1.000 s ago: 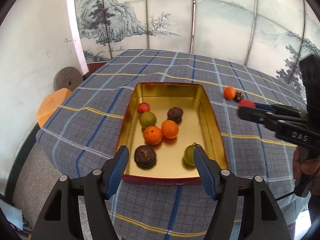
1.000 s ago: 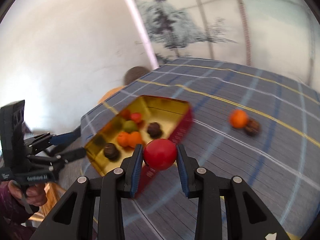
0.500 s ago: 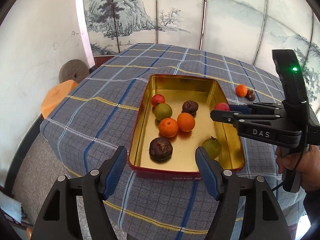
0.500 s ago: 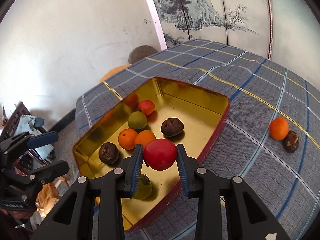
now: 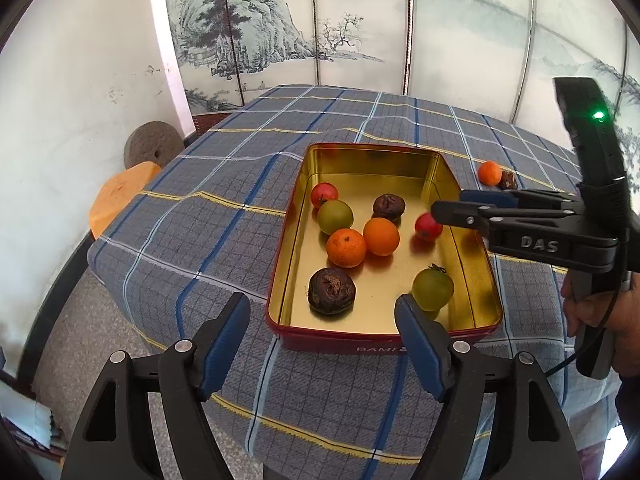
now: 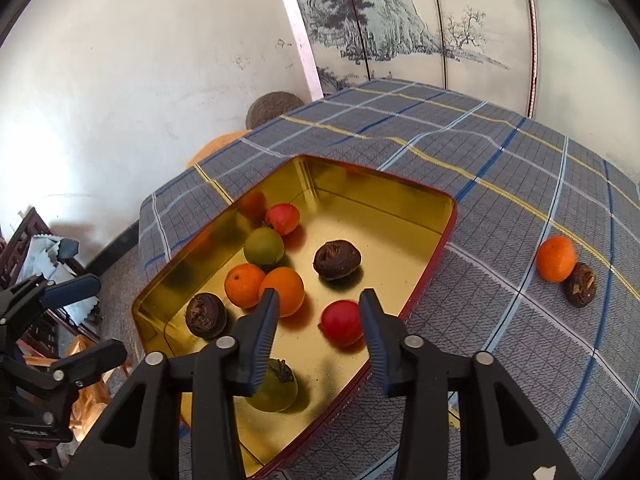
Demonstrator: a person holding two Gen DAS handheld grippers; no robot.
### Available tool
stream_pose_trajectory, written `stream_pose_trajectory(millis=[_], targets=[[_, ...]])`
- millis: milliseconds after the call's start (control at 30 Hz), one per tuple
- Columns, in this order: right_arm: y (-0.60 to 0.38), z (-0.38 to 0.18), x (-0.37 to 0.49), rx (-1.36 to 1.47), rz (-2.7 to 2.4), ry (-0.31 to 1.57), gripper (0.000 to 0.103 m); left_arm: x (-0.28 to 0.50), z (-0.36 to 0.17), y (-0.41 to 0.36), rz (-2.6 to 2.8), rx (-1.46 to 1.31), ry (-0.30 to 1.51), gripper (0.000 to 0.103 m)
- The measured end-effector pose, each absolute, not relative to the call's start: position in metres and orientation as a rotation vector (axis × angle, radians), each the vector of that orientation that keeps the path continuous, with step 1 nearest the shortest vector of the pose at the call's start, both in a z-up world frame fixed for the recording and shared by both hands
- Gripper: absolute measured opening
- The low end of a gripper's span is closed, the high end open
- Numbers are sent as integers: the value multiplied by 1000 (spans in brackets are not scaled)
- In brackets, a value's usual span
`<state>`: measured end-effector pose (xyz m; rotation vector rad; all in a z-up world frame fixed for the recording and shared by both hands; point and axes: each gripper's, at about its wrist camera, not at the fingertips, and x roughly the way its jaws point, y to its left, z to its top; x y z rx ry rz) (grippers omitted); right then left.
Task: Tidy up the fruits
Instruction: 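Carry the red tomato into the tin and open the right tool, then reach for and grasp the orange on the cloth with the left tool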
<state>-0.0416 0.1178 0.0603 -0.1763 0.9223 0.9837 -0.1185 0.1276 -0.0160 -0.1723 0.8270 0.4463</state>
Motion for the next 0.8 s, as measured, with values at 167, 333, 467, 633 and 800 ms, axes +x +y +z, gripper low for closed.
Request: stream_pose_trajectory(millis=[167, 333, 467, 633, 800], targets=[[94, 66, -42, -116, 955, 901, 63, -119, -17, 124, 445, -158, 833, 76], [49, 57, -35, -77, 870, 920, 75, -115, -18, 121, 438, -137, 844, 76], [-11, 41, -21, -79, 734, 952, 80, -109, -16, 113, 410, -104, 852, 76], [-89, 23, 5, -25, 479, 981, 89, -89, -10, 98, 282, -88, 867, 76], [-142, 12, 28, -61, 286, 1017, 95, -52, -1, 78, 170, -33, 870, 76]])
